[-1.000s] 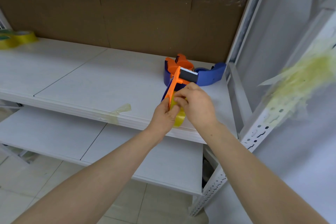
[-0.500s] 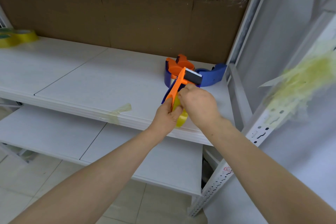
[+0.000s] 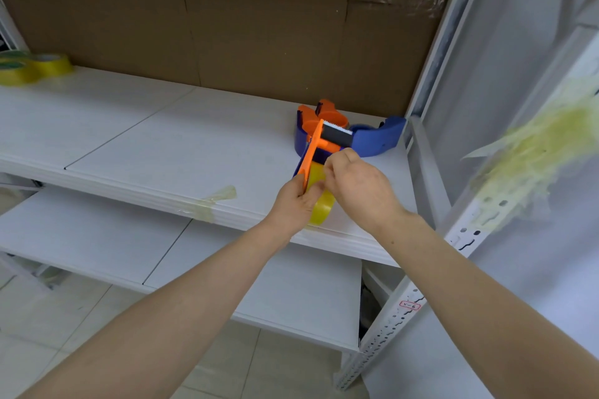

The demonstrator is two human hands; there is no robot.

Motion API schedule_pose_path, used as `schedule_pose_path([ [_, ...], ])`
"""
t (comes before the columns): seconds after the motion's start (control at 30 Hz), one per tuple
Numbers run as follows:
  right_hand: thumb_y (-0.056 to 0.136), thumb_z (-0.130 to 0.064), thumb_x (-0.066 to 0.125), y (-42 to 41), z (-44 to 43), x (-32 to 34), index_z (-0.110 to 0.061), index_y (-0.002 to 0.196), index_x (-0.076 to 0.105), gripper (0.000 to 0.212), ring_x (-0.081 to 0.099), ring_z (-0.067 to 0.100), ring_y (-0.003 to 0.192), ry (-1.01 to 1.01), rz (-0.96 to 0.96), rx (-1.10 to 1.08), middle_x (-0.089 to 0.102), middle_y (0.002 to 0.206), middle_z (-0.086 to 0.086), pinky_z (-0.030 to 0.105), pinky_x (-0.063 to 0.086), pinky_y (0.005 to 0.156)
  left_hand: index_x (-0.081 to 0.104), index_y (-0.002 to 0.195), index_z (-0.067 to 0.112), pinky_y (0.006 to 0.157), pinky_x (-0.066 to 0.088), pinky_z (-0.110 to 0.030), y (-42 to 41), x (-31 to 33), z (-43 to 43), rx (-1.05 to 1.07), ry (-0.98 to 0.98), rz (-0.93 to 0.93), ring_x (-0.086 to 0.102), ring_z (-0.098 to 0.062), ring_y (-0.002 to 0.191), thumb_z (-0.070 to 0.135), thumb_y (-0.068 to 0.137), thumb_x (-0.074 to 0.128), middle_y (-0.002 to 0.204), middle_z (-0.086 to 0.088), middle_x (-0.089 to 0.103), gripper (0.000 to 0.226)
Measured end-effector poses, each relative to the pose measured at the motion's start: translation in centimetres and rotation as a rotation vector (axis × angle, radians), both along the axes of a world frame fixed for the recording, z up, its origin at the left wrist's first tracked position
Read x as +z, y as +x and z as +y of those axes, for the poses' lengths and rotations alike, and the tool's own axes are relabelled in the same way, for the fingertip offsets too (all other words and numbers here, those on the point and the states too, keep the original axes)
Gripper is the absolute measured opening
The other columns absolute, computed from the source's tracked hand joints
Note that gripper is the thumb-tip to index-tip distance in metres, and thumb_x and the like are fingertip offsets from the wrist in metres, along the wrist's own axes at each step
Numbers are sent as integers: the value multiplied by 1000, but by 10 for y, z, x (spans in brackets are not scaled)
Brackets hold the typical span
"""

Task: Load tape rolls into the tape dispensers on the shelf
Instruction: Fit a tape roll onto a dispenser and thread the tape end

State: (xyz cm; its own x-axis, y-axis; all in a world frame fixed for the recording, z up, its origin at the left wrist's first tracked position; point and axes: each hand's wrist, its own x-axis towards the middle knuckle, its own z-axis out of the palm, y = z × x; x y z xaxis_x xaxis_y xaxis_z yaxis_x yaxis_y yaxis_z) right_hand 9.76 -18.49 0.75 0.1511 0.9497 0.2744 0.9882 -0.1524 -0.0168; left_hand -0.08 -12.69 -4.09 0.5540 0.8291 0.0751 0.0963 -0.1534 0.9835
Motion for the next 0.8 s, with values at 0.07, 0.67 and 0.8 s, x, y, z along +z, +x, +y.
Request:
schedule_pose_path([
  [0.07,98,-16,41,1,0,2,-9,111,50,17,60,25,88,20,120,-16,55,106,10,36,53,72,59,105,2,69,41,-17,0,3,1,-9,-29,17,51,-14,82,26,97,46,91,-7,58,29],
  [0.67,87,-11,62,24,11,19,-10,108,67,22,61,17,88,-54,546,3,60,88,-3,34,54,84,57,119,15,83,47,-26,-1,10,0,-65,-162,21,60,-21,103,7,85,63,113,-8,65,35],
  [0.8,92,-20,57,27,14,16,-15,99,68,14,59,17,94,-10,448,44,62,95,-2,35,51,83,56,121,15,88,46,-30,-2,10,1,-62,-158,34,60,-22,106,12,87,63,115,-8,64,36],
])
